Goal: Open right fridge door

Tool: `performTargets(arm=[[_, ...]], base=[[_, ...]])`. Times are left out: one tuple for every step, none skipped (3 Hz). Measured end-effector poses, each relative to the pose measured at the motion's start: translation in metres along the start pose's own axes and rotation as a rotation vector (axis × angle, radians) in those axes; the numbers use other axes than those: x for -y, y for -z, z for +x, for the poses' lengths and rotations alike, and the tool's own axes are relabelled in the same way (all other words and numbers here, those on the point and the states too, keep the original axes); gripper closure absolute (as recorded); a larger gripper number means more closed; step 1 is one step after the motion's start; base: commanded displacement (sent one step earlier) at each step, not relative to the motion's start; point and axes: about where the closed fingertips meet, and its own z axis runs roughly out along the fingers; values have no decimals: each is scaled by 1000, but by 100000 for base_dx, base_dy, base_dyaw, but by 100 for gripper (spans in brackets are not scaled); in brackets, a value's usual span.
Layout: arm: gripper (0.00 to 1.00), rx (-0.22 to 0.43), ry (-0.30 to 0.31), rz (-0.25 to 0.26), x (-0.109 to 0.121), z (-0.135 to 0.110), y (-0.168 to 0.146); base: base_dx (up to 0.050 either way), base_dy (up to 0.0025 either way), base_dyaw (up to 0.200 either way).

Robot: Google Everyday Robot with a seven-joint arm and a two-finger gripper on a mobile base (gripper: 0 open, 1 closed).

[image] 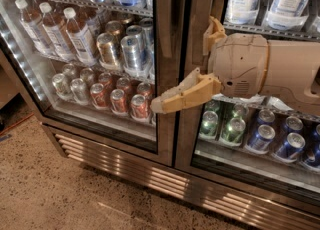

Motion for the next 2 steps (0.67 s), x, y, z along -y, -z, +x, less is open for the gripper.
performTargets(arm=[[19,0,0,0,0,0,0],[42,0,0,0,0,0,0]], base=[[0,0,0],[0,0,0]])
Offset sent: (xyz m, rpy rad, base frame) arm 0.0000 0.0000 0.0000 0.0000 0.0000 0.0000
